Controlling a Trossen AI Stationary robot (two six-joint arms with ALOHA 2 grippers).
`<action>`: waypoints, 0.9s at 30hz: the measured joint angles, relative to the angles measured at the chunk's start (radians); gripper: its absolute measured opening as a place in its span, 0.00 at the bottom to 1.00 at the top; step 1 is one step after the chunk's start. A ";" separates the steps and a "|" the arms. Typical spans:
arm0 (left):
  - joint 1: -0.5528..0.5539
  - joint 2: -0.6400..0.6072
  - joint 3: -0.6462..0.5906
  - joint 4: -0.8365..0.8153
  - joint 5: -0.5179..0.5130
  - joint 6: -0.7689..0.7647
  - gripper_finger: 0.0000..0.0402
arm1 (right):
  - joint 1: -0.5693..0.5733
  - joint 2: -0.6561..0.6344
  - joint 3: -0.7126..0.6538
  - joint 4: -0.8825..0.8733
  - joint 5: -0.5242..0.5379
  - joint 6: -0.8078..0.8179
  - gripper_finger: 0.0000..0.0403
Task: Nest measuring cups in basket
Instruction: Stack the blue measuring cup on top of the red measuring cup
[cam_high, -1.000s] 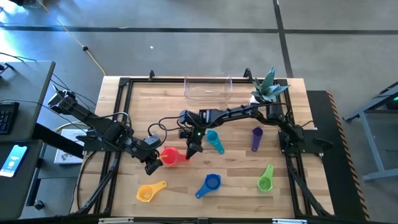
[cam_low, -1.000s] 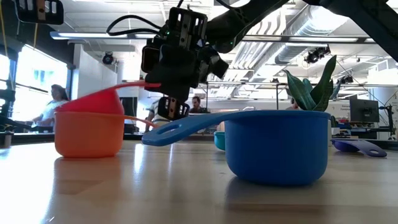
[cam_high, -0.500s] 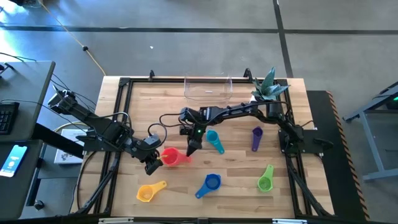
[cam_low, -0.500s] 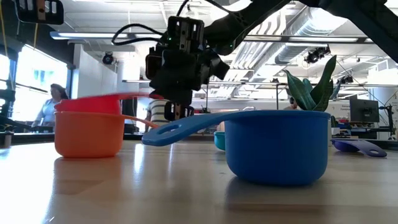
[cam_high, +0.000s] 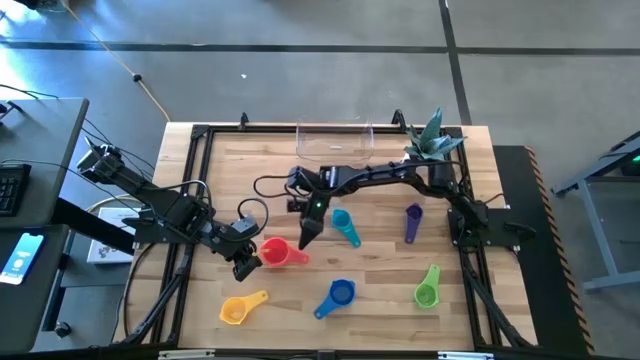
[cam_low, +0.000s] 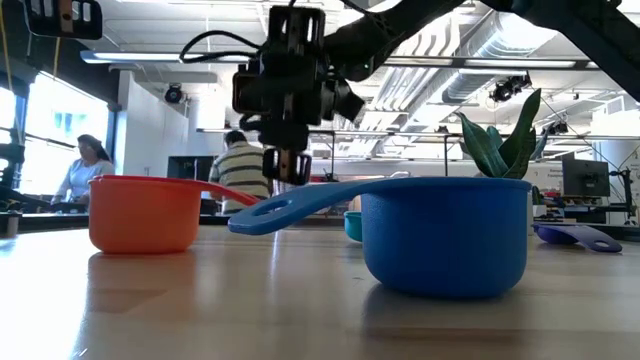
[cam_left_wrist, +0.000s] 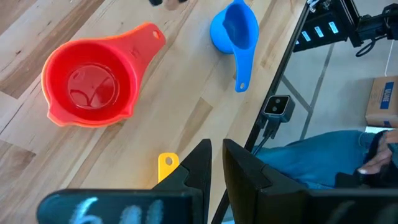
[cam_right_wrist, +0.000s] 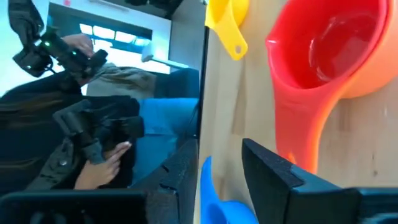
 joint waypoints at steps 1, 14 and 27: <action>0.000 0.000 0.000 0.000 0.000 0.000 0.08 | 0.000 -0.005 0.014 -0.026 0.005 -0.011 0.29; 0.000 0.000 0.000 -0.058 0.000 0.168 0.08 | 0.075 -0.084 0.202 -0.496 0.443 -0.086 0.29; -0.001 -0.003 0.000 -0.191 0.033 0.430 0.08 | 0.222 -0.083 0.336 -0.774 0.724 0.266 0.29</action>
